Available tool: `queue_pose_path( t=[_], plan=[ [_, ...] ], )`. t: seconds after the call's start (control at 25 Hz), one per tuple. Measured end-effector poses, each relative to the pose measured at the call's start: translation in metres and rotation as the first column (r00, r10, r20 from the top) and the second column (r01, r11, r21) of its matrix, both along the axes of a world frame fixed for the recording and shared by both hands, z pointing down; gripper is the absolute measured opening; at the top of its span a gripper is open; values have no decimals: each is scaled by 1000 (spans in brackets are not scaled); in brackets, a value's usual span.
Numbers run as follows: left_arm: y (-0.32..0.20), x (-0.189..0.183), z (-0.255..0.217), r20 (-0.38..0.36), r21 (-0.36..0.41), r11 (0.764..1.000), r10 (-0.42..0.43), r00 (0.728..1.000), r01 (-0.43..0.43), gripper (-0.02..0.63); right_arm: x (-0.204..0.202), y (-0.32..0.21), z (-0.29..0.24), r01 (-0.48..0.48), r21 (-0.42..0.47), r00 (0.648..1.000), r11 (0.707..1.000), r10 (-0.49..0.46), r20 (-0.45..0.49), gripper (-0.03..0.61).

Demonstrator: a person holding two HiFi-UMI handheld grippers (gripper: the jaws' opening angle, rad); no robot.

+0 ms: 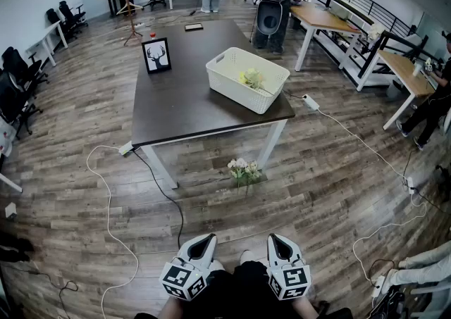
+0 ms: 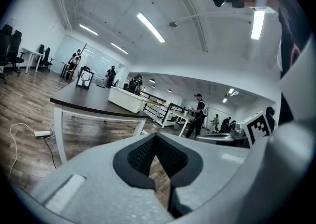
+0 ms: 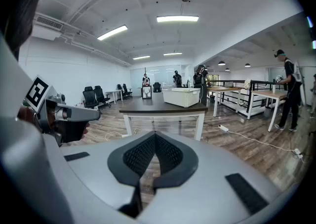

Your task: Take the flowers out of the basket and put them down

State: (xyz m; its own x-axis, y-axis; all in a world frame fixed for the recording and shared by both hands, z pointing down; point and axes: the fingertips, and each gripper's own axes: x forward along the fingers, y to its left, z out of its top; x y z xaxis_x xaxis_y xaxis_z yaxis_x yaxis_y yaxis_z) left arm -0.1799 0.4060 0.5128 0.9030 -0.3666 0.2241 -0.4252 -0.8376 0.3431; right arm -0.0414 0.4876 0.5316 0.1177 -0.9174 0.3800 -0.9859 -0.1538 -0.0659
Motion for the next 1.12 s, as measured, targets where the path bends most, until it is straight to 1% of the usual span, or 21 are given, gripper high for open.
queue_pose_path(
  t=[0.28,0.48,0.64,0.88,1.12],
  plan=[
    [8,-8,0,-1,14,1000,-3,1000,3,7,-15,-2,-1,16,11,1000,1000,-16,-1,5],
    [8,-7,-2,-11,17,1000,2,1000,-1,6,-18,-8,-6,24,50,999,998,-26,43,6],
    [3,-1,0,-5,18,1000,-11,1000,11,6,-12,-13,0,29,31,999,999,-29,27,6],
    [-18,16,4,11,13,998,-58,998,58,6,9,-33,11,51,10,997,999,-51,49,6],
    [-46,49,-2,10,15,996,-87,996,87,6,51,-68,8,58,28,996,998,-60,71,6]
  ],
)
